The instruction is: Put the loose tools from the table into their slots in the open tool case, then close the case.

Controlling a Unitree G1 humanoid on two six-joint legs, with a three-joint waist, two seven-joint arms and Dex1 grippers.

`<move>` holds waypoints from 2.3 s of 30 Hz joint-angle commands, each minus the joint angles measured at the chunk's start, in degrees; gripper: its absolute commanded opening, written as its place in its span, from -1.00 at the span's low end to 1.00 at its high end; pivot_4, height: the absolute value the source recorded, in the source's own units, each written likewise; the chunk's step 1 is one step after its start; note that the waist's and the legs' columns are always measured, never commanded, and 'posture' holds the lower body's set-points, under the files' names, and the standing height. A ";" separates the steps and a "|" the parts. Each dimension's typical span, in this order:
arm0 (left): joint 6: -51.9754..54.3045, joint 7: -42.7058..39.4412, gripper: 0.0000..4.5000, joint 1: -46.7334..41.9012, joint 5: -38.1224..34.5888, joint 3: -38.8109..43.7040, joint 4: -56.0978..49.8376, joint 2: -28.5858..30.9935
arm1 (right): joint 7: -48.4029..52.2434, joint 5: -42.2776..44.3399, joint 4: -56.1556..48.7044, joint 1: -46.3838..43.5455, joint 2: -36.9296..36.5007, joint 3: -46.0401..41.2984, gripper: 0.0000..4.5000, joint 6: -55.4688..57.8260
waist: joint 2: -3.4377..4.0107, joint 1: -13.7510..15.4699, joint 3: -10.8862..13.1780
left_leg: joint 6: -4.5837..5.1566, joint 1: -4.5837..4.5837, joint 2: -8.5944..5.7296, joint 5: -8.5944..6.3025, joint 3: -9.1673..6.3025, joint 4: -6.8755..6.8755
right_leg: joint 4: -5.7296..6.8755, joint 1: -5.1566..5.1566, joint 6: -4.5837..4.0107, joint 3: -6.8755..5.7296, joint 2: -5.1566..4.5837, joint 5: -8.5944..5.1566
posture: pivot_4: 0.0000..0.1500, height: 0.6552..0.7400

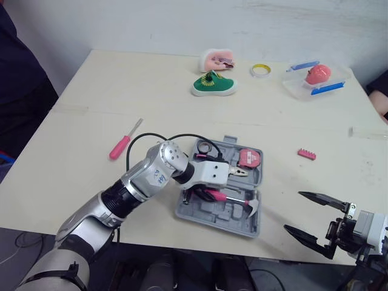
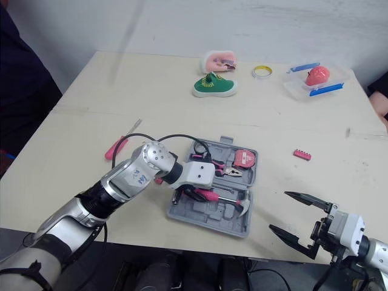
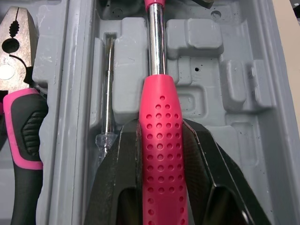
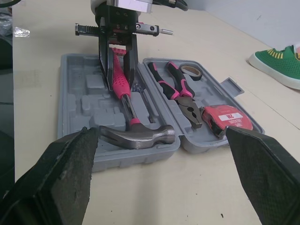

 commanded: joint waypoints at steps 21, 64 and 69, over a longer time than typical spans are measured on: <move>-19.62 -3.45 0.75 10.09 -21.40 22.81 -1.11 -5.81 | 0.39 -0.20 1.54 -1.06 -0.13 0.81 1.00 -1.31 | 0.13 -0.13 -0.07 | 0.00 0.03 0.00 0.01 -0.02 0.13 | 0.16 0.02 -0.01 -0.06 -0.02 -0.01 | 1.00 1.00; -21.71 8.42 -0.96 21.20 -7.60 13.84 13.46 -7.83 | -5.45 -0.56 -5.38 -2.25 -0.96 1.72 1.00 5.15 | 0.34 -0.03 -0.21 | 0.07 0.12 -0.05 -0.05 -0.02 0.11 | 0.17 0.09 0.02 -0.05 -0.09 0.01 | 1.00 1.00; -19.58 9.99 -0.96 21.71 -2.86 9.82 13.95 -5.84 | -5.54 -0.36 -6.16 -1.45 -0.99 0.86 1.00 5.65 | 0.41 0.02 -0.44 | 0.07 0.47 -0.05 -0.13 -0.03 0.02 | 0.05 0.47 0.02 -0.05 -0.10 0.01 | 1.00 1.00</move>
